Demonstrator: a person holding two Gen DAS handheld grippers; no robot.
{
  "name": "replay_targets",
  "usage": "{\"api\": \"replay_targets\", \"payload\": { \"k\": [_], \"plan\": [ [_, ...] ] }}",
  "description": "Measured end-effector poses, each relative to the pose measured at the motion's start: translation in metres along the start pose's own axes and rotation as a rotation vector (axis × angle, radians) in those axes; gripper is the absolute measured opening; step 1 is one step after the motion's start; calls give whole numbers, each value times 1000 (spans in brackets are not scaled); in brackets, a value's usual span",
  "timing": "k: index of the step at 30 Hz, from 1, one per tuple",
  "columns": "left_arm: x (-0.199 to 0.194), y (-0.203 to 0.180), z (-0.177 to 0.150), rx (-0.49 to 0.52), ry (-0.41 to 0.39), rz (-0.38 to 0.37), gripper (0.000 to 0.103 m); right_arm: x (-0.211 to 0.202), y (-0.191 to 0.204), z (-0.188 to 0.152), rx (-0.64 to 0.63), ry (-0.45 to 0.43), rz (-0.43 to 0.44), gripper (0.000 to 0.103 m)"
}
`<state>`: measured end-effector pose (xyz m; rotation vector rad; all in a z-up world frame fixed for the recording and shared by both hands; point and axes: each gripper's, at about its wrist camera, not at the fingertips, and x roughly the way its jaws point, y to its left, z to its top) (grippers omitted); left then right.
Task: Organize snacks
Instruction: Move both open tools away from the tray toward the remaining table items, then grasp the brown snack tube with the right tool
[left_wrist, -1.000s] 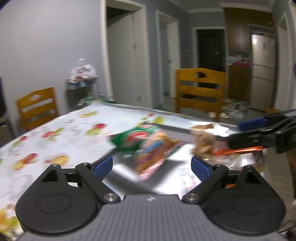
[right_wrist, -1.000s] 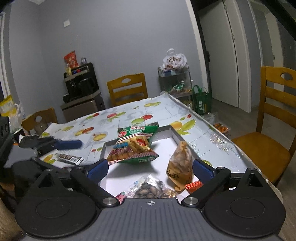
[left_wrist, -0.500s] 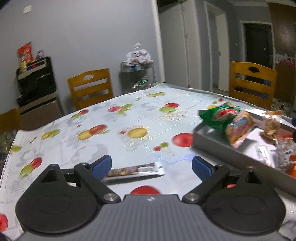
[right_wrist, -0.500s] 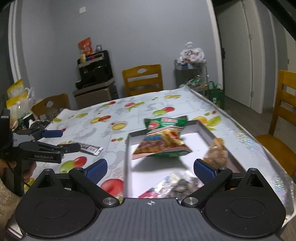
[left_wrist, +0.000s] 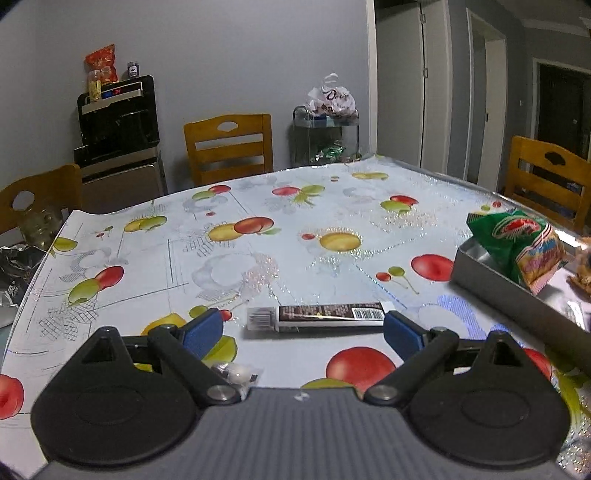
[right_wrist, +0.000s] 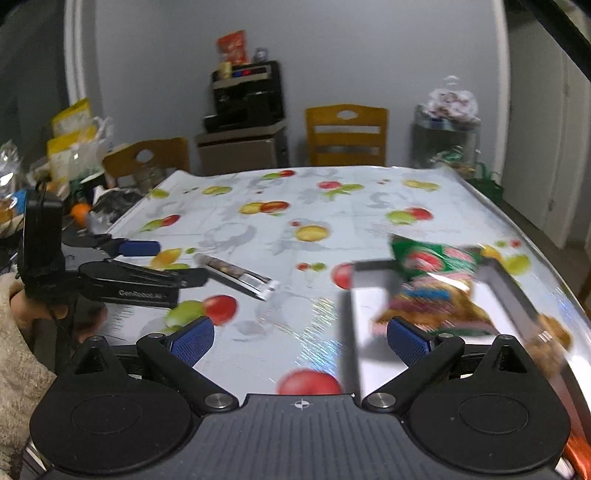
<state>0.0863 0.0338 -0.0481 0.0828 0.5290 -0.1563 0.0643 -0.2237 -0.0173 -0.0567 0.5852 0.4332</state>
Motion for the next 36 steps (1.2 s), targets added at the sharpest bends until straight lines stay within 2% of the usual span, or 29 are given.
{"api": "replay_targets", "payload": {
  "k": [3, 8, 13, 15, 17, 20, 23, 27, 32, 34, 36],
  "plan": [
    [-1, 1, 1, -6, 0, 11, 95, 17, 14, 10, -51, 5, 15, 101],
    [0, 8, 3, -34, 10, 16, 95, 50, 32, 22, -145, 64, 31, 101],
    [4, 20, 4, -91, 24, 25, 95, 83, 43, 28, -235, 66, 25, 100],
    [5, 24, 4, -108, 27, 39, 94, 99, 47, 30, -261, 72, 22, 98],
    [8, 28, 3, -119, 33, 95, 95, 114, 52, 31, -287, 70, 14, 96],
    [13, 39, 3, -174, 58, 58, 95, 134, 58, 31, -303, 73, 25, 94],
    [18, 46, 1, -203, 81, 77, 95, 151, 65, 30, -344, 70, 31, 91],
    [22, 52, 0, -229, 93, 104, 95, 170, 74, 27, -413, 80, 52, 84],
    [25, 55, -1, -239, 100, 110, 95, 182, 74, 27, -407, 62, 87, 80],
    [26, 55, -1, -236, 101, 109, 95, 185, 72, 28, -393, 60, 104, 72],
    [27, 55, -2, -232, 107, 111, 95, 186, 68, 31, -339, 83, 133, 58]
  ]
}}
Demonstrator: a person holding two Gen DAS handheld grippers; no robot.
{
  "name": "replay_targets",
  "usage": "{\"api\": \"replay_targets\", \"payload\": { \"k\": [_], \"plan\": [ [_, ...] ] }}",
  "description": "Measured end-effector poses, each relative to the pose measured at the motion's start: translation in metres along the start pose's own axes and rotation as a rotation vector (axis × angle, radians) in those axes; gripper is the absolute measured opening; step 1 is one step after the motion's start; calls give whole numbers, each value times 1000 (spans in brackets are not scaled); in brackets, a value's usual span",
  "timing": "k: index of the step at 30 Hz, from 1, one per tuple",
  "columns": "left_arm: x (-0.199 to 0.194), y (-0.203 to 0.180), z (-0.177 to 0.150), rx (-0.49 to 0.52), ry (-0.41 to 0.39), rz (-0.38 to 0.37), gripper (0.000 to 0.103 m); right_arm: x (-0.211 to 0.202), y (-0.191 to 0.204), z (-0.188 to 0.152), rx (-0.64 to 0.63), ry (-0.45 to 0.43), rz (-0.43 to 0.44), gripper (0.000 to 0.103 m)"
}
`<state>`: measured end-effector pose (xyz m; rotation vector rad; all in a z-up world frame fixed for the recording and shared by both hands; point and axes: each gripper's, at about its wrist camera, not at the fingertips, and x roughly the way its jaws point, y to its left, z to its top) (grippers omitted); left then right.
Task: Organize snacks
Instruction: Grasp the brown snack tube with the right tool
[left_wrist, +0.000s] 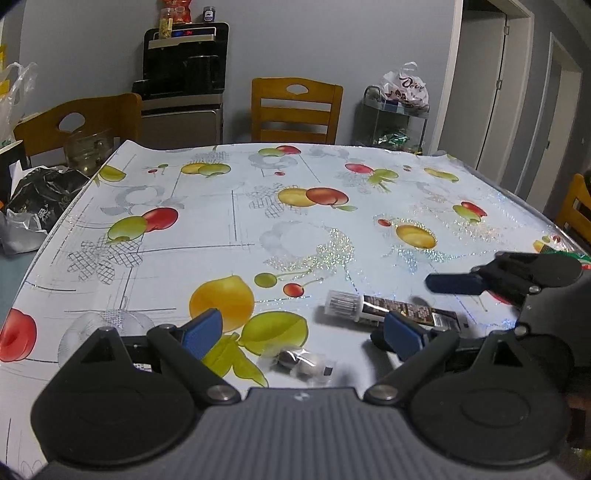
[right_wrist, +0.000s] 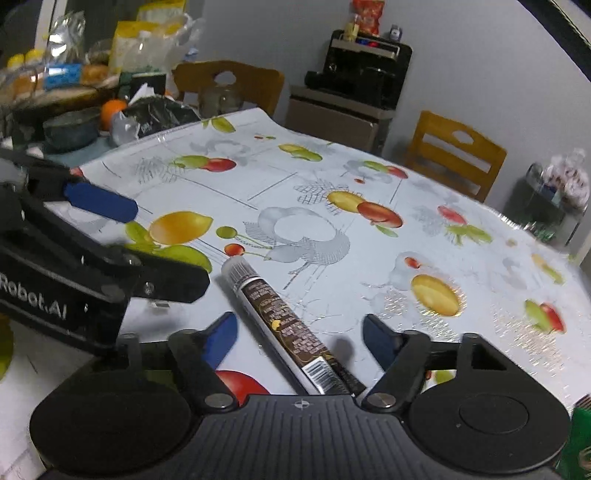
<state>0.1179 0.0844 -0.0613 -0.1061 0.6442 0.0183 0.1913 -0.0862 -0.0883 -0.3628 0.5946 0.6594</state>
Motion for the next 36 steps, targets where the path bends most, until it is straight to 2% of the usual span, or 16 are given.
{"api": "replay_targets", "payload": {
  "k": [2, 6, 7, 15, 20, 26, 31, 34, 36],
  "plan": [
    [2, 0, 0, -3, 6, 4, 95, -1, -4, 1, 56, 26, 22, 51],
    [5, 1, -1, -9, 14, 4, 95, -7, -5, 1, 86, 61, 22, 30],
    [5, 1, -1, -6, 14, 5, 95, -9, -5, 0, 96, 70, 17, 29],
    [7, 1, -2, 2, 21, 8, 95, -31, -8, -14, 211, 115, -27, 28],
    [8, 2, -2, 2, 25, 3, 95, -55, -4, -29, 221, 151, -61, 28],
    [7, 17, 2, -75, 25, -10, 95, -89, 1, -50, 263, 179, -35, 28],
    [5, 31, 4, -155, 39, -59, 95, -109, 4, -65, 323, 167, -7, 28],
    [6, 29, 3, -141, 46, -60, 95, -120, 5, -68, 362, 126, 0, 40],
    [10, 24, 1, -109, 66, -63, 87, -125, 8, -68, 346, 93, -25, 49]
  ]
}}
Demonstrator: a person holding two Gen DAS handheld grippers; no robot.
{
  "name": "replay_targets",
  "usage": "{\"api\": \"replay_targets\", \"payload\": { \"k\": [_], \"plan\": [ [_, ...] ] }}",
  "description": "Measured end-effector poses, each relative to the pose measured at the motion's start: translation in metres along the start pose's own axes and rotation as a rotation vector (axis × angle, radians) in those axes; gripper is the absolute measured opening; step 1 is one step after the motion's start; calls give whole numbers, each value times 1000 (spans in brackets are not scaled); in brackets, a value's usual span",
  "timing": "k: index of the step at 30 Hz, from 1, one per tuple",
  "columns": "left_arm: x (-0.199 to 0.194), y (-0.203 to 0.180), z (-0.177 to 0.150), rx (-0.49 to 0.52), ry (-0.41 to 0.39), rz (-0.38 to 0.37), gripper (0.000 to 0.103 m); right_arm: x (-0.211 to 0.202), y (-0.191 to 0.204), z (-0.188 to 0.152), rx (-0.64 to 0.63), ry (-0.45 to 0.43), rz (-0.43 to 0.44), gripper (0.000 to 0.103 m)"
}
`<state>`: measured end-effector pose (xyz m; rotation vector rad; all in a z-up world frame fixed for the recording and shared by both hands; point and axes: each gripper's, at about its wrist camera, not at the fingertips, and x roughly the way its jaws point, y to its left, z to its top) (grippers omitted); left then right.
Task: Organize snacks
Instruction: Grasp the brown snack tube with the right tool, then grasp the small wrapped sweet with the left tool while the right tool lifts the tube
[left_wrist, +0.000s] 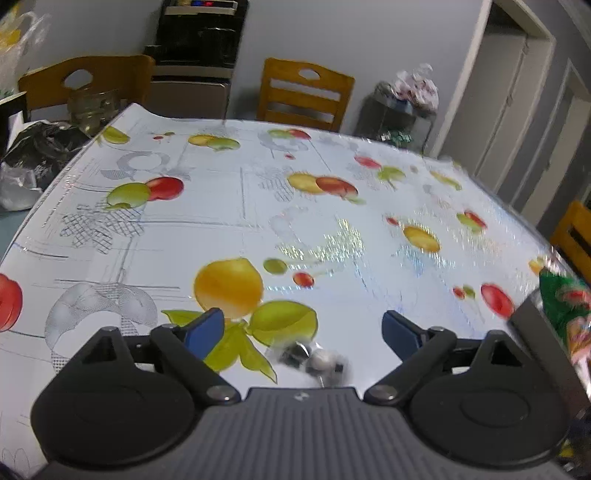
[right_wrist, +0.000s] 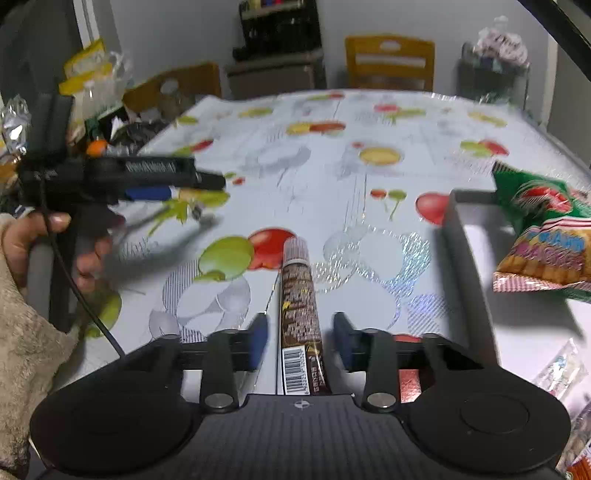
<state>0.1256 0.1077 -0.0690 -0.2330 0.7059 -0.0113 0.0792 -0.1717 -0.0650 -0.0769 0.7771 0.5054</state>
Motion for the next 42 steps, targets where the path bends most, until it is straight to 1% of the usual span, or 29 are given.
{"api": "replay_targets", "payload": {
  "k": [2, 5, 8, 10, 12, 17, 19, 25, 28, 29, 32, 33, 36, 39, 42],
  "plan": [
    [6, -4, -3, 26, 51, -16, 79, -3, 2, -1, -13, -20, -5, 51],
    [5, -9, -7, 66, 61, 0, 79, -5, 3, -2, -7, -25, 23, 53],
    [4, -11, -9, 87, 62, 2, 71, -7, 4, -4, -3, -28, 41, 53],
    [5, -14, -11, 112, 56, -5, 69, -7, 3, -5, 3, -31, 49, 53],
    [6, -22, -14, 156, 51, -22, 61, -6, 2, -4, 12, -36, 57, 53],
    [6, -42, -24, 265, 25, -99, 61, -6, 1, -5, 18, -40, 66, 53],
    [5, -47, -26, 292, 22, -130, 61, -6, 0, -6, 19, -42, 70, 53],
    [4, -51, -28, 290, 8, -136, 61, -3, -2, -4, 27, -56, 56, 58],
    [5, -56, -31, 322, 13, -136, 61, 1, 0, -2, 21, -62, 51, 59],
    [6, -56, -31, 326, 20, -137, 59, 2, 1, -2, 17, -62, 52, 59],
    [6, -56, -31, 326, 14, -135, 39, 4, 3, -3, 14, -57, 55, 59],
    [6, -55, -30, 324, 13, -134, 36, 5, 4, -3, 13, -56, 53, 59],
    [6, -56, -30, 326, 10, -132, 32, 5, 5, -3, 14, -56, 50, 60],
    [5, -57, -31, 338, 5, -130, 31, 5, 6, -1, 13, -64, 40, 65],
    [4, -58, -31, 348, 0, -127, 30, 8, 6, 1, 12, -73, 26, 66]
  ]
}}
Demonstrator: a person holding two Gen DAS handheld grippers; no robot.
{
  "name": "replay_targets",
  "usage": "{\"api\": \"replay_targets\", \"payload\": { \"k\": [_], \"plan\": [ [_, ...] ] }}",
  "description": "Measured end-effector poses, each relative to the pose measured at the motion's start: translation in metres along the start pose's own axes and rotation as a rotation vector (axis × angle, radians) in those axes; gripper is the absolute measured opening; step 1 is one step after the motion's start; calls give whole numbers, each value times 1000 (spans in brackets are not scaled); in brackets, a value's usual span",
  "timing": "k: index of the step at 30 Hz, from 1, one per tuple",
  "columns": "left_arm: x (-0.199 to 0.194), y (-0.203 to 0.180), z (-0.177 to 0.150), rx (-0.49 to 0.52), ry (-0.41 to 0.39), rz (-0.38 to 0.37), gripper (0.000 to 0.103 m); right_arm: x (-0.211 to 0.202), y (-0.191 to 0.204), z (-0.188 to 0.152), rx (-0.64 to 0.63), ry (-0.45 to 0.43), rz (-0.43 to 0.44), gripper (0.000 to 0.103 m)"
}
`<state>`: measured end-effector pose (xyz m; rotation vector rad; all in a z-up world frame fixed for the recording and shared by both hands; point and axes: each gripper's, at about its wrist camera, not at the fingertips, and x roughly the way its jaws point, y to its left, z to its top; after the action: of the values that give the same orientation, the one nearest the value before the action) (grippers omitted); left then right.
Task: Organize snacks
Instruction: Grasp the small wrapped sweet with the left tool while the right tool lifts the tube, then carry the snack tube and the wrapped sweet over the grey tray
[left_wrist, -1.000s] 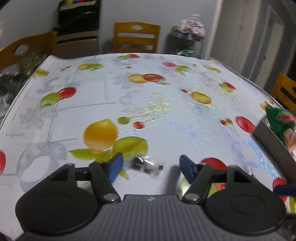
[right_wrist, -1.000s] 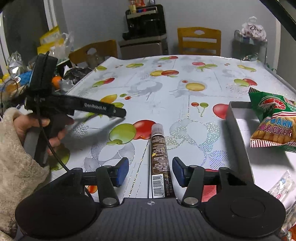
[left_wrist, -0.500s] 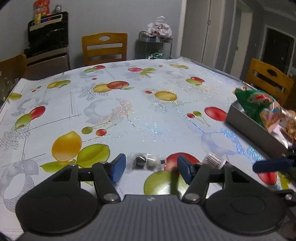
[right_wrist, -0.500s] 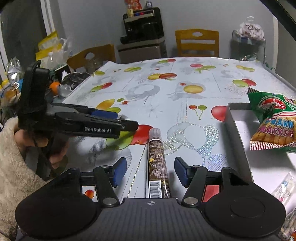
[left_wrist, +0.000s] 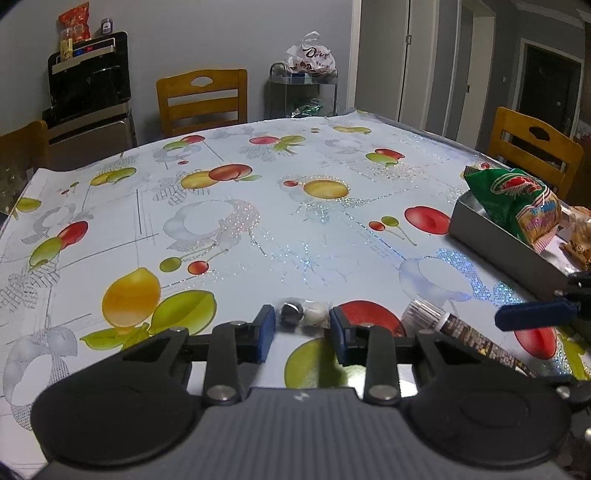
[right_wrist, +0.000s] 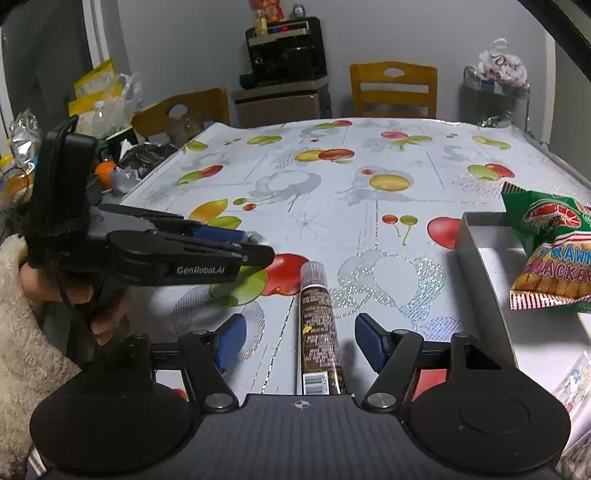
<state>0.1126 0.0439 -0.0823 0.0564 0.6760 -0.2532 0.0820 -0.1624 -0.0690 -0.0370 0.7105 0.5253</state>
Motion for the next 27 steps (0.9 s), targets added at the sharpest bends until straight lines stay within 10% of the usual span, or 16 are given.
{"api": "replay_targets", "payload": {
  "k": [8, 14, 27],
  "plan": [
    [0, -1, 0, 5, -10, 3, 29, 19, 2, 1, -13, -5, -42, 62],
    [-1, -1, 0, 7, -12, 0, 29, 22, 11, -7, -115, -33, -93, 25],
    [-5, -2, 1, 18, -35, -3, 29, -21, 5, -2, -76, -151, -63, 24]
  ]
}}
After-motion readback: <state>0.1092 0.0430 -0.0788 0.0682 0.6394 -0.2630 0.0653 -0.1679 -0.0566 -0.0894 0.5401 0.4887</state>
